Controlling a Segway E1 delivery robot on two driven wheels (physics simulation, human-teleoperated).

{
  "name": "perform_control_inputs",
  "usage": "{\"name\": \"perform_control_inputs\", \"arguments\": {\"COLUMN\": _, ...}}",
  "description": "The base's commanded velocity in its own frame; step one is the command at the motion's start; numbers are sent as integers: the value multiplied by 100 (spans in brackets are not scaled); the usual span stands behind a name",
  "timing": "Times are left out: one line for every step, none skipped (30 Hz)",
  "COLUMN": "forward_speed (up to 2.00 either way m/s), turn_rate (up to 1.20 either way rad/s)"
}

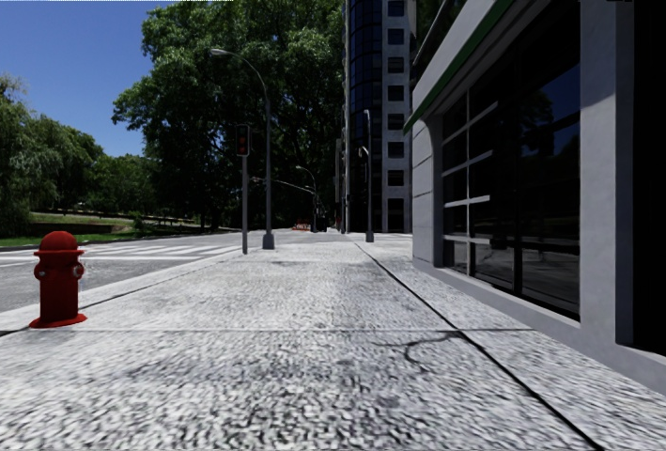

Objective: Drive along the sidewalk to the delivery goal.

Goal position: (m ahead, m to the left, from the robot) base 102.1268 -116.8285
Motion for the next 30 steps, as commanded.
{"name": "perform_control_inputs", "arguments": {"forward_speed": 200, "turn_rate": 0}}
{"name": "perform_control_inputs", "arguments": {"forward_speed": 200, "turn_rate": 0}}
{"name": "perform_control_inputs", "arguments": {"forward_speed": 200, "turn_rate": 0}}
{"name": "perform_control_inputs", "arguments": {"forward_speed": 200, "turn_rate": 0}}
{"name": "perform_control_inputs", "arguments": {"forward_speed": 200, "turn_rate": 0}}
{"name": "perform_control_inputs", "arguments": {"forward_speed": 200, "turn_rate": 0}}
{"name": "perform_control_inputs", "arguments": {"forward_speed": 200, "turn_rate": 0}}
{"name": "perform_control_inputs", "arguments": {"forward_speed": 200, "turn_rate": 0}}
{"name": "perform_control_inputs", "arguments": {"forward_speed": 200, "turn_rate": 0}}
{"name": "perform_control_inputs", "arguments": {"forward_speed": 200, "turn_rate": 0}}
{"name": "perform_control_inputs", "arguments": {"forward_speed": 200, "turn_rate": 0}}
{"name": "perform_control_inputs", "arguments": {"forward_speed": 200, "turn_rate": 0}}
{"name": "perform_control_inputs", "arguments": {"forward_speed": 200, "turn_rate": 0}}
{"name": "perform_control_inputs", "arguments": {"forward_speed": 200, "turn_rate": 0}}
{"name": "perform_control_inputs", "arguments": {"forward_speed": 200, "turn_rate": 0}}
{"name": "perform_control_inputs", "arguments": {"forward_speed": 200, "turn_rate": 0}}
{"name": "perform_control_inputs", "arguments": {"forward_speed": 200, "turn_rate": 0}}
{"name": "perform_control_inputs", "arguments": {"forward_speed": 200, "turn_rate": 0}}
{"name": "perform_control_inputs", "arguments": {"forward_speed": 200, "turn_rate": 0}}
{"name": "perform_control_inputs", "arguments": {"forward_speed": 200, "turn_rate": 0}}
{"name": "perform_control_inputs", "arguments": {"forward_speed": 200, "turn_rate": 0}}
{"name": "perform_control_inputs", "arguments": {"forward_speed": 200, "turn_rate": 0}}
{"name": "perform_control_inputs", "arguments": {"forward_speed": 200, "turn_rate": 0}}
{"name": "perform_control_inputs", "arguments": {"forward_speed": 200, "turn_rate": 0}}
{"name": "perform_control_inputs", "arguments": {"forward_speed": 200, "turn_rate": 0}}
{"name": "perform_control_inputs", "arguments": {"forward_speed": 200, "turn_rate": 0}}
{"name": "perform_control_inputs", "arguments": {"forward_speed": 200, "turn_rate": 0}}
{"name": "perform_control_inputs", "arguments": {"forward_speed": 200, "turn_rate": 0}}
{"name": "perform_control_inputs", "arguments": {"forward_speed": 200, "turn_rate": 0}}
{"name": "perform_control_inputs", "arguments": {"forward_speed": 200, "turn_rate": 0}}
